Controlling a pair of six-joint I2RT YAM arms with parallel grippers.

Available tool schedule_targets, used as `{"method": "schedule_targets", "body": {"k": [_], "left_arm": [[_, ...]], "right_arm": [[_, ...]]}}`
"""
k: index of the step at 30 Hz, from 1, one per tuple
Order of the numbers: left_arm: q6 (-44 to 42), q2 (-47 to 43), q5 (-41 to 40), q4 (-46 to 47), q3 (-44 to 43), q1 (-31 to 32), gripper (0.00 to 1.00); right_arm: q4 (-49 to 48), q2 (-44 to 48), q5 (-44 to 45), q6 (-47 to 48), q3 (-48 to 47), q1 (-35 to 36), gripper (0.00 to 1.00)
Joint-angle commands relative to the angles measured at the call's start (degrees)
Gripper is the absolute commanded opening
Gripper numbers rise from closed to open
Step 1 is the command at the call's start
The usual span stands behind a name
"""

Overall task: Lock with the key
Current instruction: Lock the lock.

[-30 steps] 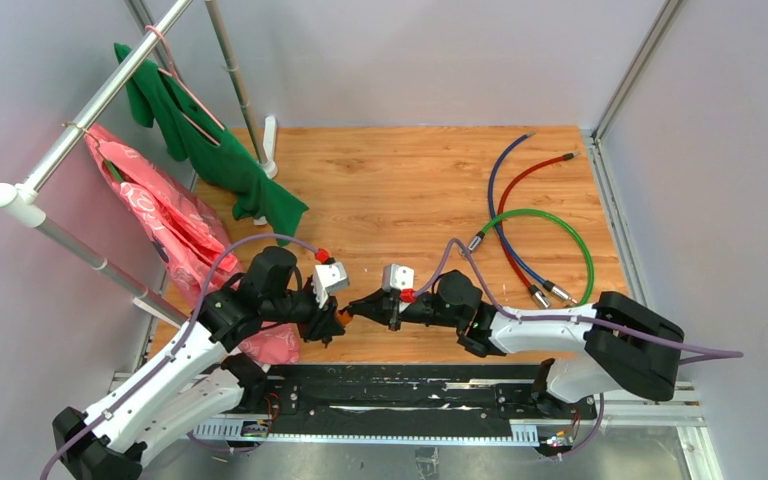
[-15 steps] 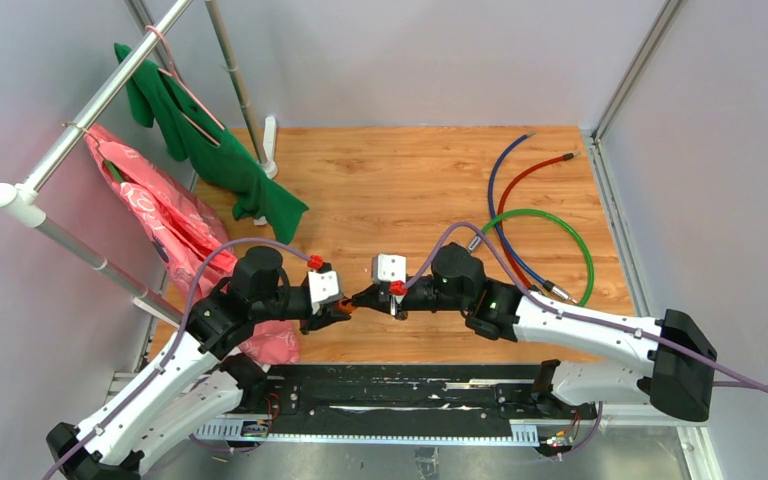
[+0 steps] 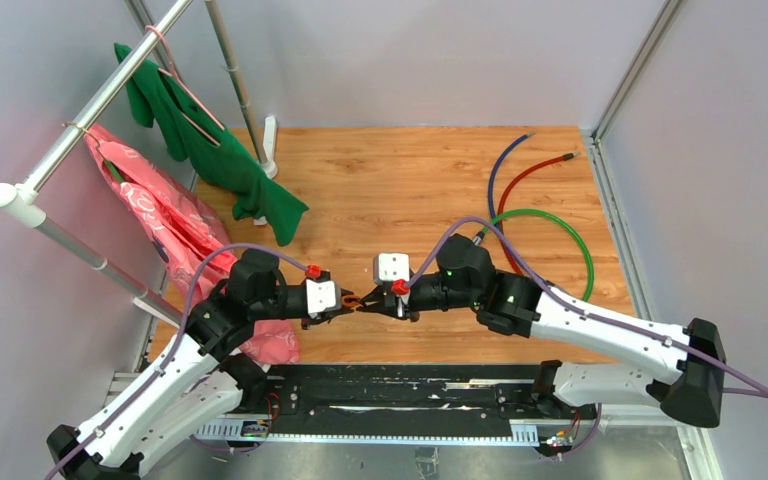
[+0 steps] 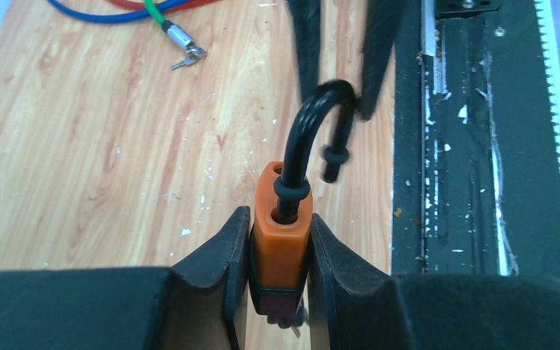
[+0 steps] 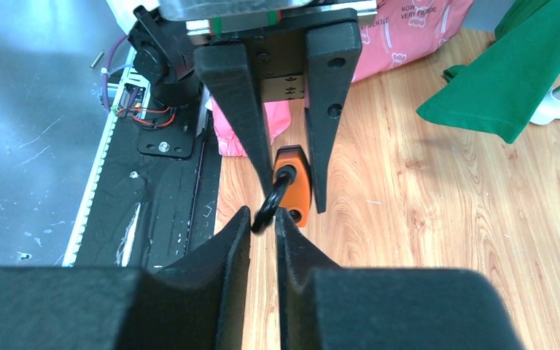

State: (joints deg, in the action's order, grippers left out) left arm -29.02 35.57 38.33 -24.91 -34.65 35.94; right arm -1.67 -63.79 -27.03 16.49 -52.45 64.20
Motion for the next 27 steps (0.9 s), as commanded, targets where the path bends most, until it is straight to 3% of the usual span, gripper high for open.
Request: {"method": "schedule_targets", "body": {"k": [1, 5, 11, 14, 18, 23, 27], "left_arm": [[-2.1, -0.6, -2.6, 4.3, 0.7, -0.9, 0.00], [-2.5, -0.4, -2.3, 4.4, 0.6, -1.0, 0.00], [-4.0, -0.2, -1.7, 3.6, 0.8, -1.0, 0.00], [-4.2, -0.3, -2.6, 3.9, 0.7, -1.0, 0.00], [-4.3, -0.3, -3.0, 4.2, 0.6, -0.9, 0.00], [-4.5, -0.4, -2.5, 5.1, 1.1, -0.9, 0.00], [-4.4, -0.4, -2.4, 5.1, 1.2, -0.9, 0.00]], "right_arm": [[2.2, 3.9, -2.2, -0.8, -0.5, 1.8, 0.23], [2.2, 5.0, -1.9, -0.7, -0.4, 1.8, 0.44], [2.7, 3.6, -0.8, -2.9, -3.3, 1.8, 0.64], [7.9, -1.1, 6.4, -7.3, -8.1, 1.8, 0.76], [10.9, -2.7, 11.0, -13.4, -9.7, 1.7, 0.75], [13.6, -5.3, 11.6, -16.1, -11.8, 1.7, 0.57], [13.8, -6.6, 11.4, -16.2, -12.2, 1.7, 0.49]]}}
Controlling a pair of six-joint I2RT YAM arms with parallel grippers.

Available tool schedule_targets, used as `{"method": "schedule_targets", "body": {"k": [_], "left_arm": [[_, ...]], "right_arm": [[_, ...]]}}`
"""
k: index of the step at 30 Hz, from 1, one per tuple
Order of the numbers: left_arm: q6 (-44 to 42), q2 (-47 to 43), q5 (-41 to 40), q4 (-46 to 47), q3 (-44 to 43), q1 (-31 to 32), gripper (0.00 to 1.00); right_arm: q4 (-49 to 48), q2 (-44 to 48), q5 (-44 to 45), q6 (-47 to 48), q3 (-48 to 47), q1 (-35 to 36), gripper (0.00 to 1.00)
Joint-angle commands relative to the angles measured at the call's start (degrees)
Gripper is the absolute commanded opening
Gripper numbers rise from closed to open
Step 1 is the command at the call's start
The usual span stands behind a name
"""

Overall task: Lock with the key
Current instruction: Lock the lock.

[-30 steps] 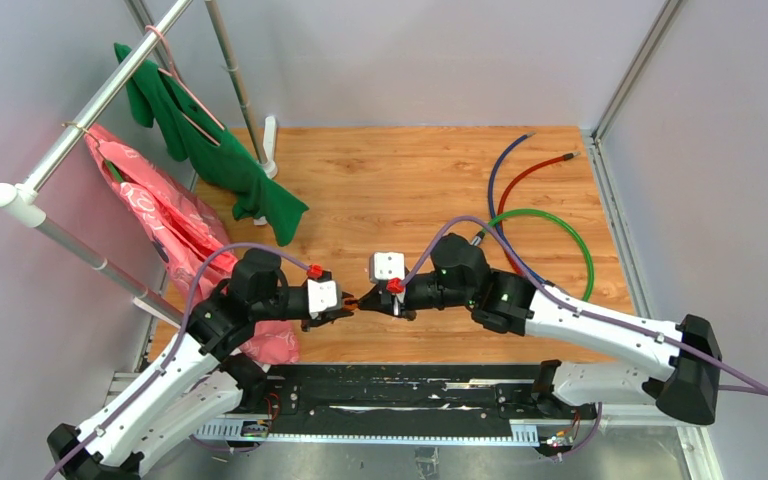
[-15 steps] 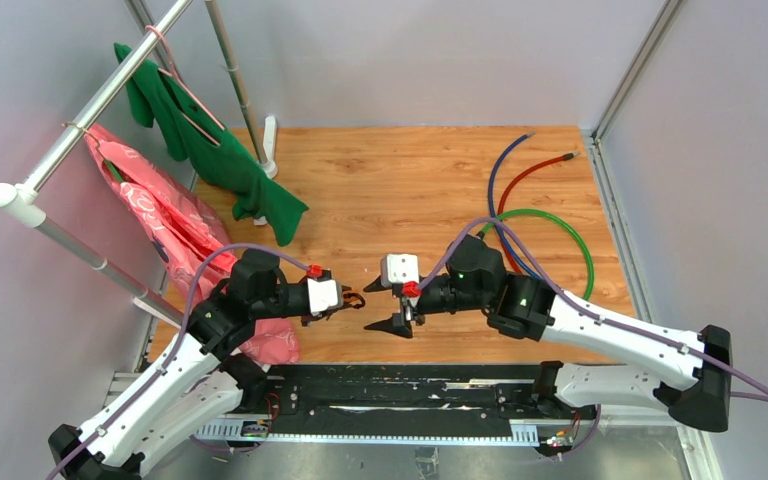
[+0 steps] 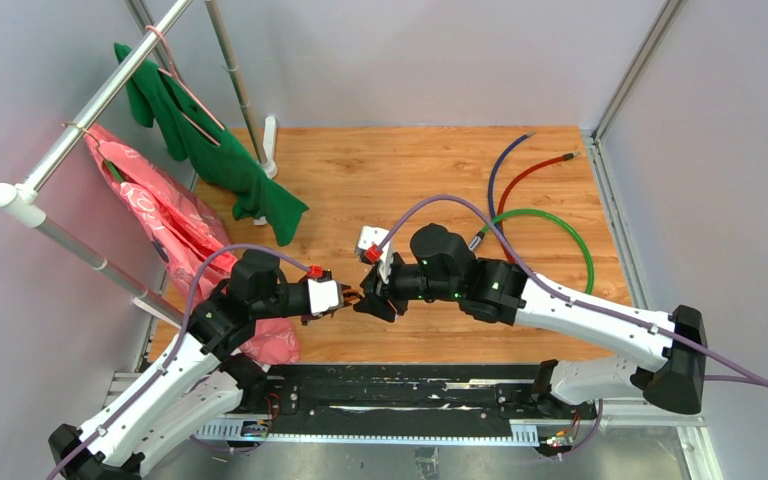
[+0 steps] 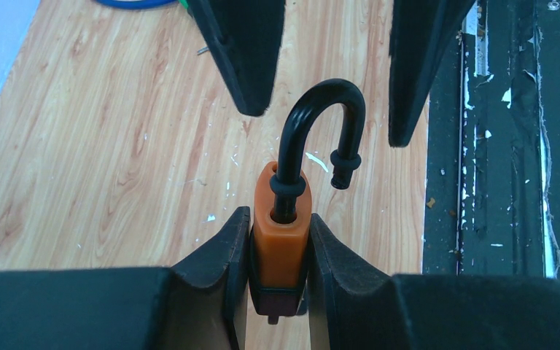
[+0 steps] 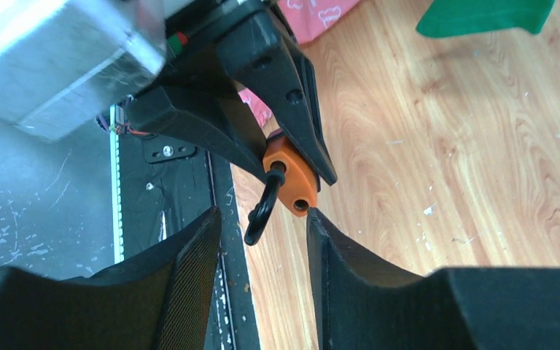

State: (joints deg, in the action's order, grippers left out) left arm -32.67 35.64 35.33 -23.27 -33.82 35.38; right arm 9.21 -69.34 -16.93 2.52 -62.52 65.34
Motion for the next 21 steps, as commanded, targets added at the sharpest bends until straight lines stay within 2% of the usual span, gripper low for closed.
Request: {"method": "schedule_targets", "body": {"k": [1, 5, 10, 17, 21], "left_arm": [[-0.8, -0.5, 0.6, 3.6, 0.3, -0.3, 0.00], [-0.7, -0.5, 0.6, 3.6, 0.3, -0.3, 0.00], [-1.2, -0.6, 1.0, 2.8, 0.4, -0.3, 0.00], [-1.0, -0.7, 1.5, 3.2, 0.5, -0.2, 0.00], [-0.1, -1.0, 2.2, 3.3, 0.4, -0.2, 0.00]], "right_arm": [[2.9, -1.6, 1.3, -2.2, -2.4, 0.6, 0.49], [3.0, -3.6, 1.2, -2.2, -3.3, 0.4, 0.47], [2.6, -4.3, 0.3, -2.2, -3.8, 0.1, 0.35], [2.5, -4.8, -0.2, -2.1, -4.0, -0.3, 0.00], [2.2, -3.9, -0.9, 0.0, -3.7, -0.7, 0.00]]}}
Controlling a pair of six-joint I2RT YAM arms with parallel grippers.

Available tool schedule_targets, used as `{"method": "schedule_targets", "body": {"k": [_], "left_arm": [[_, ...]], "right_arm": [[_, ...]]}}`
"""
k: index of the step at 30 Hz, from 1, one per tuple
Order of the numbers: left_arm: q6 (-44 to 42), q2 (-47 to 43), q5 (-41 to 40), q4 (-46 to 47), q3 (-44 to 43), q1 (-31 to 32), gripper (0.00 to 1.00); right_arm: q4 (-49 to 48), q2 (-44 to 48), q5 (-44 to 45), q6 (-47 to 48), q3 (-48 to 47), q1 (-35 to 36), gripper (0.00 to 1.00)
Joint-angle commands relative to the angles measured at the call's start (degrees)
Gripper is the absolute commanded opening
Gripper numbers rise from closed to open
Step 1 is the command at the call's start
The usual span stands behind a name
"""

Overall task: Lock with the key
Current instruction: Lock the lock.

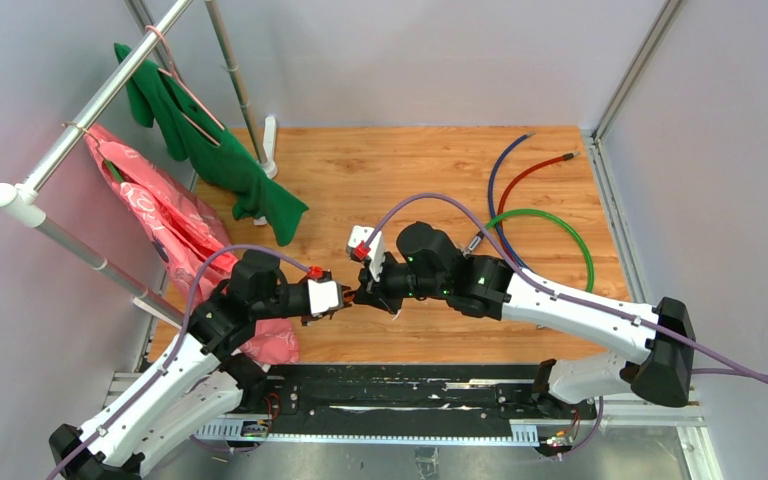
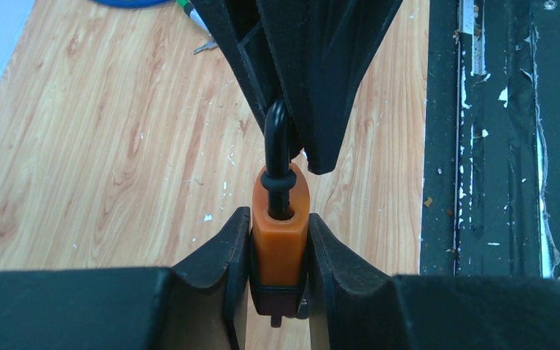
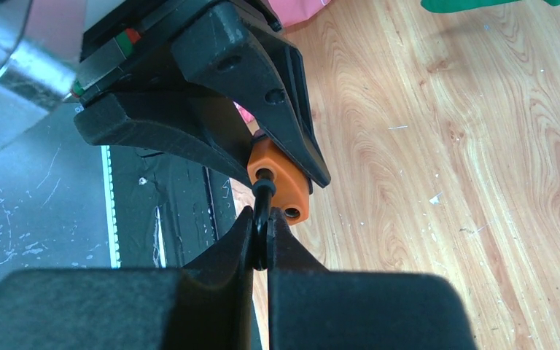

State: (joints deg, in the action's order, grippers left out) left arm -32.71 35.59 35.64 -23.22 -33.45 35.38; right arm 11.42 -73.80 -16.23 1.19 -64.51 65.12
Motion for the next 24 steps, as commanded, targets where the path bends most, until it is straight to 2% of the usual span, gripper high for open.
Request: {"method": "schedule_targets", "body": {"k": [1, 2, 3, 4, 5, 7, 8, 13, 17, 20, 24], "left_arm": [[1.5, -1.0, 1.8, 4.0, 0.0, -0.2, 0.00], [2.6, -1.0, 1.3, 4.8, 0.1, -0.2, 0.04], [4.9, -1.0, 0.7, 5.8, 0.1, -0.2, 0.18], [6.8, -1.0, 0.0, 6.9, 0.0, -0.2, 0.37], [7.6, -1.1, -0.6, 7.5, -0.3, -0.2, 0.49], [9.1, -1.5, -1.1, 8.1, -1.1, -0.2, 0.64], [9.1, -1.7, -1.6, 8.0, -1.4, -0.2, 0.67], [6.7, -3.0, -5.0, 5.2, -6.1, -0.2, 0.68], [5.4, -2.7, 2.0, -1.1, -10.6, -0.3, 0.65], [7.7, -2.1, 7.8, -5.4, -13.0, -0.3, 0.66], [12.5, -2.3, 9.9, -3.6, -14.0, -0.2, 0.69]], "right_arm": [[-0.2, 1.1, -2.4, 1.5, -1.8, -0.8, 0.00], [-0.6, 1.6, -3.2, 1.6, -2.0, -1.3, 0.00], [-1.0, 2.1, -4.8, 1.6, -2.4, -1.8, 0.00], [-1.3, 2.6, -6.3, 1.3, -2.8, -2.3, 0.00], [-1.5, 3.0, -7.8, 1.0, -3.2, -3.0, 0.00], [-1.6, 3.9, -9.6, 0.5, -4.3, -4.0, 0.00], [-1.6, 4.3, -10.3, 0.3, -4.4, -4.3, 0.00], [-2.0, 7.2, -15.2, -2.5, -5.1, -6.4, 0.00], [-3.3, 10.1, -18.9, -1.5, -4.3, -7.1, 0.00], [-3.6, 11.6, -21.2, -1.5, -3.7, -7.9, 0.00], [-3.8, 12.0, -21.4, -1.5, -3.8, -8.0, 0.00]]}}
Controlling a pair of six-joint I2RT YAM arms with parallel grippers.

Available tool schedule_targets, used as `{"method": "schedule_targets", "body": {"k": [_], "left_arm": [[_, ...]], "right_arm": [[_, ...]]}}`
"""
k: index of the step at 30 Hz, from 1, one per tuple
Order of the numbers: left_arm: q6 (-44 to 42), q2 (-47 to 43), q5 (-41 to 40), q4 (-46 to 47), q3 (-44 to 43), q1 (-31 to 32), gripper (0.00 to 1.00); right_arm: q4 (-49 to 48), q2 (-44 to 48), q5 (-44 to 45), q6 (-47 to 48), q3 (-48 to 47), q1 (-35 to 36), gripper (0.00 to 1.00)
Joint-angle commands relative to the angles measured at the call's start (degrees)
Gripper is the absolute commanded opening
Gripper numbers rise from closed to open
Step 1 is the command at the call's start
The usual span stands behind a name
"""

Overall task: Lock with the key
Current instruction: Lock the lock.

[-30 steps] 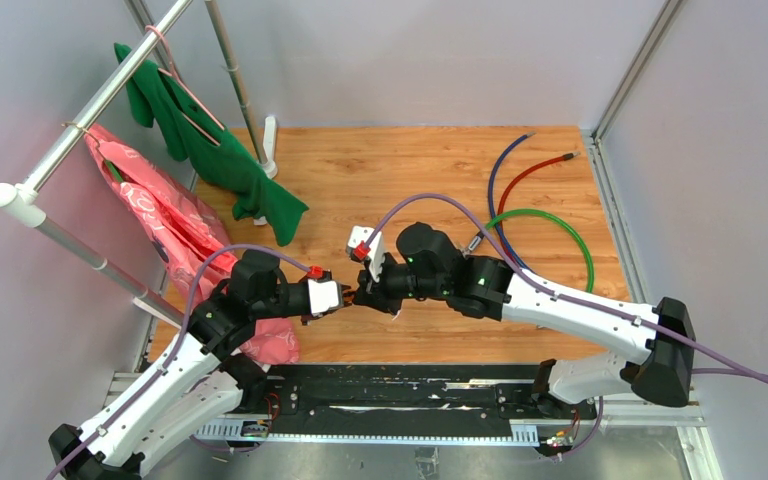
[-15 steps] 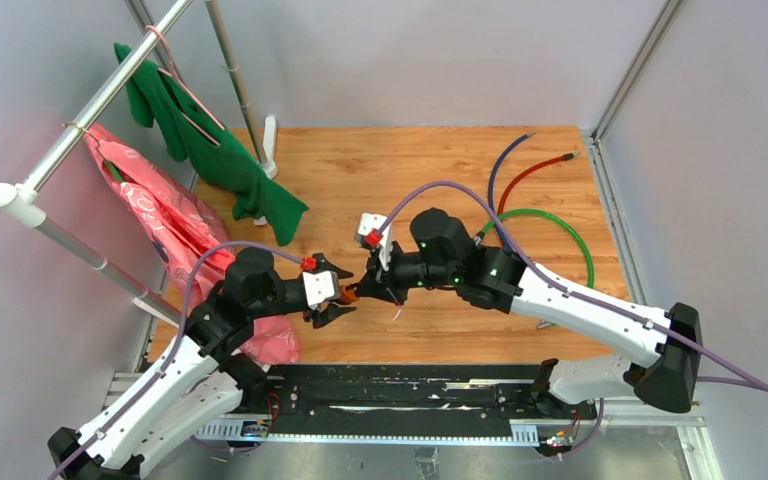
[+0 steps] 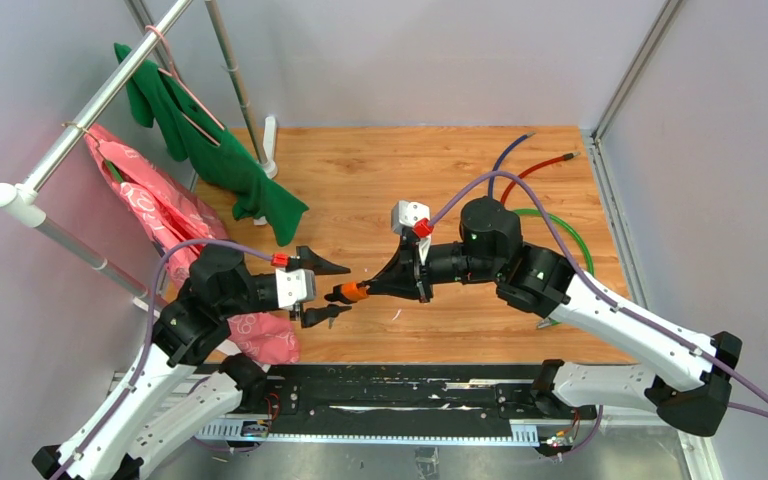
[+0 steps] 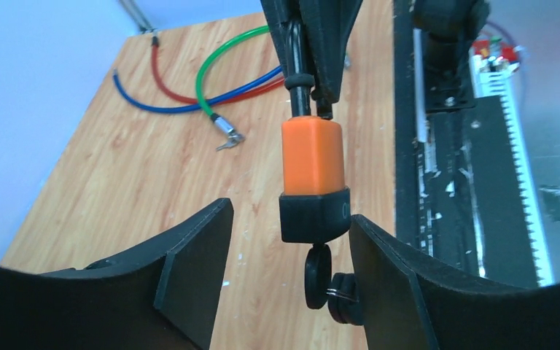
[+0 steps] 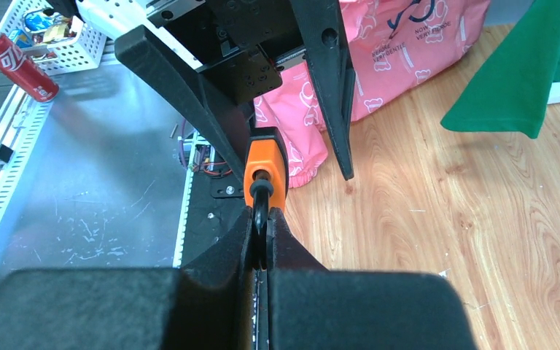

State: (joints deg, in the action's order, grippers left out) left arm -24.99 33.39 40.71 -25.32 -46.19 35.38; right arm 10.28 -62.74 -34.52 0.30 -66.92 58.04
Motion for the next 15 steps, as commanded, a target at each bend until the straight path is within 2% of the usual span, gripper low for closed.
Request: {"method": "schedule_targets", "body": {"k": [1, 3, 7, 11, 15], "left_arm": [[7.2, -0.1, 4.5, 0.6, -1.1, -0.2, 0.69], [13.4, 0.0, 2.4, 4.7, -0.4, -0.2, 0.69], [19.9, -0.8, 2.8, 8.6, 2.0, -0.2, 0.69], [30.5, -1.6, 1.7, 15.8, 5.1, -0.2, 0.64], [35.6, -2.4, 1.9, 21.8, 7.5, -0.2, 0.62]], "right_arm": [[-2.9, 0.8, -3.1, -0.6, -1.4, -0.9, 0.00], [-3.5, 0.5, -3.1, -0.6, -1.5, -0.9, 0.00], [-4.3, 0.7, -1.0, -0.6, -1.3, -1.0, 0.00], [-6.3, 1.4, -0.8, -1.1, -0.6, -1.2, 0.00], [-9.1, 2.0, -1.2, -2.2, 0.1, -1.6, 0.00]]}}
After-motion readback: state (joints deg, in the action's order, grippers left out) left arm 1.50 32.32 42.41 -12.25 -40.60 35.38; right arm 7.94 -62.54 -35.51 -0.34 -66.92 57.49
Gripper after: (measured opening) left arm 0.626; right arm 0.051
